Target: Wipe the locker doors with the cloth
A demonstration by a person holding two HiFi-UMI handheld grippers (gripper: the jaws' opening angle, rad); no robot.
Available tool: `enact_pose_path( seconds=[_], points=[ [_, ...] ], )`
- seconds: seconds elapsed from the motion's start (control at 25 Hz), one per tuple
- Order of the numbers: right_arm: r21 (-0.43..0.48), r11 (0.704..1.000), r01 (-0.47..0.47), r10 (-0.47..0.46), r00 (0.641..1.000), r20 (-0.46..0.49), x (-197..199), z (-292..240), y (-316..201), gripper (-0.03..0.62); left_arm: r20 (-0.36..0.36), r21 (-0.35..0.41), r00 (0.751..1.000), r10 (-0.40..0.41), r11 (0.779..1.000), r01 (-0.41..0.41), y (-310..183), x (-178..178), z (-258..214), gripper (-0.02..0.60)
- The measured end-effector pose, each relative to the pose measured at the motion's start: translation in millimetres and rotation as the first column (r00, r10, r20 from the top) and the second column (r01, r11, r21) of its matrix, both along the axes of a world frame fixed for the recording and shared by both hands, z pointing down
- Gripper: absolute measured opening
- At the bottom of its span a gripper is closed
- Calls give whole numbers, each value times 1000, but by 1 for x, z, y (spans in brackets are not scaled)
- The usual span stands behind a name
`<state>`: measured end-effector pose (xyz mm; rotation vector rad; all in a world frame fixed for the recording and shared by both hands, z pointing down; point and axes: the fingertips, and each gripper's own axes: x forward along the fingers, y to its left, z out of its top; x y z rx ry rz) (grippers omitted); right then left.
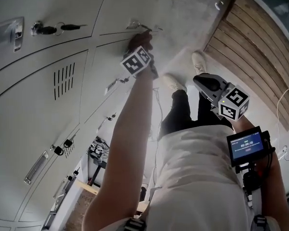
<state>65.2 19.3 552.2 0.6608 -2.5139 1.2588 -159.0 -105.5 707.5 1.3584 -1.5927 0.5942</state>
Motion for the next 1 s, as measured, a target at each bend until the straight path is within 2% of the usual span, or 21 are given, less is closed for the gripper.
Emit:
enact_pose_path(
  seconds=[0.16,0.24,0.36,0.52,0.68,0.76,0.84,0.92,1.0],
  points=[
    [-24,1000,-3,2,1000,-21,6,10,8,29,-5,-55,993,-122,991,122,22,-14,18,112],
    [-33,999,22,-22,1000,-15,-3,13,17,29,20,-82,978,-207,975,208,51,-33,25,112],
    [-41,997,71,-71,997,7,-22,11,30,29,43,-82,947,-318,944,321,95,-59,32,112],
    [-46,994,95,-93,995,36,-45,6,42,29,9,-40,943,-332,943,332,121,-66,39,110],
    [-56,993,101,-99,994,40,-49,8,47,29,33,-79,914,-405,911,406,154,-82,52,110],
    [-61,993,105,-104,994,28,-43,12,47,29,60,-67,901,-431,898,434,168,-97,55,110],
    [-68,993,98,-98,995,14,-35,18,45,29,86,-40,878,-472,878,476,180,-114,55,110],
    [-79,993,85,-85,996,-3,-25,23,43,29,99,-11,841,-532,845,535,193,-128,55,110],
    [-88,993,77,-78,997,-15,-17,27,42,29,83,26,806,-587,809,587,202,-132,57,110]
  ],
)
